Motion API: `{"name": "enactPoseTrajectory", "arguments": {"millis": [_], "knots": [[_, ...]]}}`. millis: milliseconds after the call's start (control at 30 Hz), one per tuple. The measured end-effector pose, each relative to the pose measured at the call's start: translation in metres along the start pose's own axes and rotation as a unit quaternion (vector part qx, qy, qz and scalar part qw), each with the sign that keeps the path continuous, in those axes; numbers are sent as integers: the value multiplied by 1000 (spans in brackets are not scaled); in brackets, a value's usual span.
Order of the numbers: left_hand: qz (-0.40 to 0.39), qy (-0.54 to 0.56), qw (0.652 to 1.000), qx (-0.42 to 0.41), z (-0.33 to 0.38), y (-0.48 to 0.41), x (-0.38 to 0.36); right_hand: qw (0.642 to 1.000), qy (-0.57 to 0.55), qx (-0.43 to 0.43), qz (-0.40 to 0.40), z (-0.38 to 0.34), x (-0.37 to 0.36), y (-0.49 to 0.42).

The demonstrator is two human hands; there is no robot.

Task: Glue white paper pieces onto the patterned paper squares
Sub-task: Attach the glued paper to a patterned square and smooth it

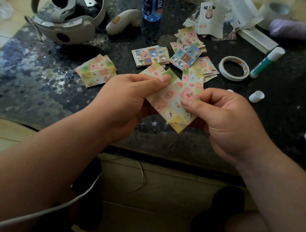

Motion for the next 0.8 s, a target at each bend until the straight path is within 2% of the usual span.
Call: {"name": "enactPoseTrajectory", "arguments": {"millis": [100,333,633,800], "knots": [[-28,-9,999,35,-4,0,-1,1000,4,0,7,-3,3,-1],[-28,-59,994,91,-16,4,5,998,15,-22,52,0,6,1],[-39,-57,995,69,-13,7,-1,996,-44,13,82,-5,6,4],[-33,-27,998,56,-12,8,-2,996,-66,12,62,-9,2,6]]}}
Point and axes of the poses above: each hand's wrist, its own y-axis away from the middle knuckle, its own x-axis out of the back of the hand, z = x × y, the point moved 8 cm from there along -y, towards the middle knuckle, and after that the axes turned 9 degrees about -y, right-handed, at the moved point
